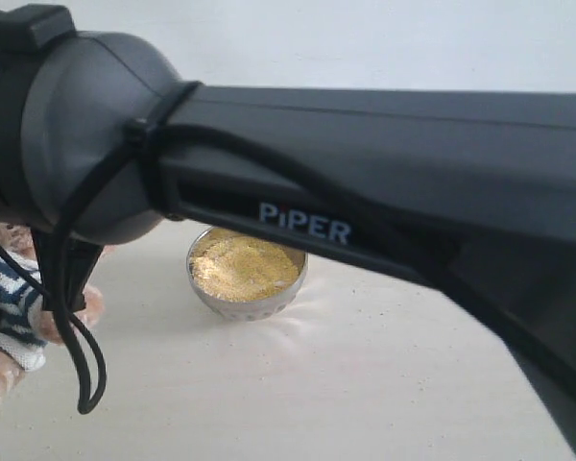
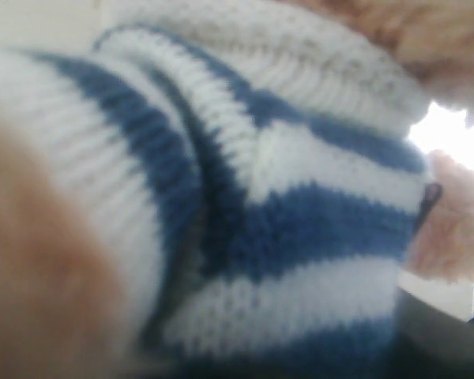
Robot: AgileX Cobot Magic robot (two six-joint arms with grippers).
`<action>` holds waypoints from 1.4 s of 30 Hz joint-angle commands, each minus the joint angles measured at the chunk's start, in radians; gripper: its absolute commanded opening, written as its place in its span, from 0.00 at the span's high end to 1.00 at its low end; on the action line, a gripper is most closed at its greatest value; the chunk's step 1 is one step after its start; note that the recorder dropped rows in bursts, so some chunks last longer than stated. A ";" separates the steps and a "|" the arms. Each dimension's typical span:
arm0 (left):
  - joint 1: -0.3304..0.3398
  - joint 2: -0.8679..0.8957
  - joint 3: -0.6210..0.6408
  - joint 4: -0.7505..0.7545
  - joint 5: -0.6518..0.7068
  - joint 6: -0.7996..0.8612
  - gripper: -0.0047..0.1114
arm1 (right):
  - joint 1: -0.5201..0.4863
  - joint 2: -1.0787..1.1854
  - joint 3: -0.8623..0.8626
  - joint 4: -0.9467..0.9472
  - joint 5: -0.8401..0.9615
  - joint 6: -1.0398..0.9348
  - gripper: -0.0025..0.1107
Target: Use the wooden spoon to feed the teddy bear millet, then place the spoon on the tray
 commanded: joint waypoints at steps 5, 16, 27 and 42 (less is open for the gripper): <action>0.002 -0.016 -0.003 -0.019 0.005 -0.005 0.90 | 0.003 0.002 -0.005 -0.064 0.000 0.036 0.95; 0.002 -0.016 -0.003 -0.019 0.004 -0.005 0.90 | 0.020 0.031 0.001 -0.125 0.000 0.077 0.95; 0.002 -0.016 -0.003 -0.019 0.004 -0.005 0.90 | 0.021 0.031 0.101 -0.210 0.000 0.137 0.95; 0.002 -0.016 -0.003 -0.019 0.004 -0.005 0.90 | 0.051 0.009 0.101 -0.318 0.000 0.188 0.95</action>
